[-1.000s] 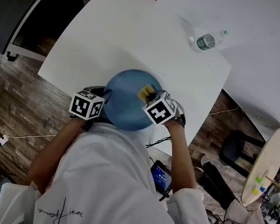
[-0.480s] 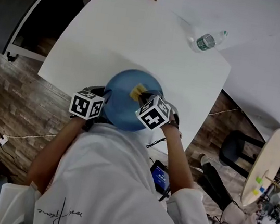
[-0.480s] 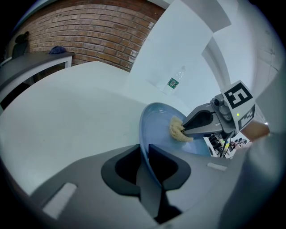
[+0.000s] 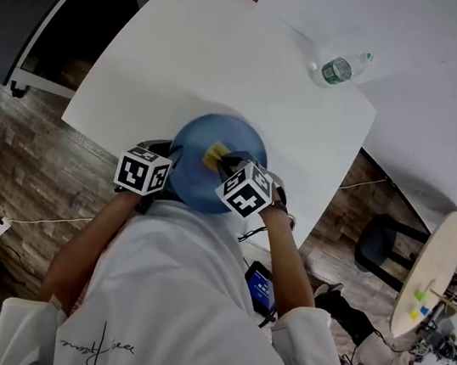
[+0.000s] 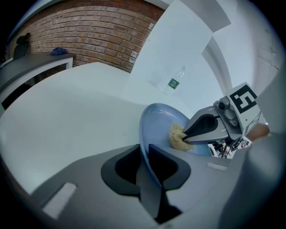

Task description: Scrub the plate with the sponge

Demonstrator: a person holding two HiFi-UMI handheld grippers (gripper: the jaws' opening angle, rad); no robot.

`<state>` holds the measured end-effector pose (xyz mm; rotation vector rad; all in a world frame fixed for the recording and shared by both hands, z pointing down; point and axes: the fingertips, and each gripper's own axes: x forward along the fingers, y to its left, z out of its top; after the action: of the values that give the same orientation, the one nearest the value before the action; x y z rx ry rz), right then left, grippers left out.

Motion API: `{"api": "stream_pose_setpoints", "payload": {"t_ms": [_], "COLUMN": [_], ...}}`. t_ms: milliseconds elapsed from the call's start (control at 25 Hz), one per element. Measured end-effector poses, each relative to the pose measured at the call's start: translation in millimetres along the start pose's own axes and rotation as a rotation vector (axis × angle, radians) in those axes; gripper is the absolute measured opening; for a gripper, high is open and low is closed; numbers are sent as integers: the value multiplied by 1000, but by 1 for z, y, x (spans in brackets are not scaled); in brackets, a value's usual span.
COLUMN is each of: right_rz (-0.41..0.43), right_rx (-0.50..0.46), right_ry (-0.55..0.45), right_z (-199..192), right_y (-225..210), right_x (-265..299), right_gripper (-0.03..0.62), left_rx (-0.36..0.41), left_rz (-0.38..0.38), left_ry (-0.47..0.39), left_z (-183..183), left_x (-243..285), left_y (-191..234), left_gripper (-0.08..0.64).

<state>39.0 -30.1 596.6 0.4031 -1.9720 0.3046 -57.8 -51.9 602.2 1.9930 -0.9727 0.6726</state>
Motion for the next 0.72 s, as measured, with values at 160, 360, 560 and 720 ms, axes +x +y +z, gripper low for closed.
{"api": "stream_pose_setpoints", "payload": {"t_ms": [160, 360, 560, 720], "right_rz": [2, 12, 16, 29], "right_rx": [-3, 41, 61, 100], "right_ry": [-9, -41, -63, -104], "right_z": [0, 1, 1, 3], "right_y": [2, 1, 1, 1], "right_x": [-1, -4, -8, -15], "right_gripper": [31, 31, 29, 29], "left_rx": [2, -50, -52, -26], "left_rz": [5, -41, -52, -27], "left_ry": [-6, -18, -40, -65], "left_z": [0, -2, 2, 12], "left_x": [-1, -6, -19, -31], "left_y": [0, 0, -1, -3], "left_gripper": [74, 78, 92, 94]}}
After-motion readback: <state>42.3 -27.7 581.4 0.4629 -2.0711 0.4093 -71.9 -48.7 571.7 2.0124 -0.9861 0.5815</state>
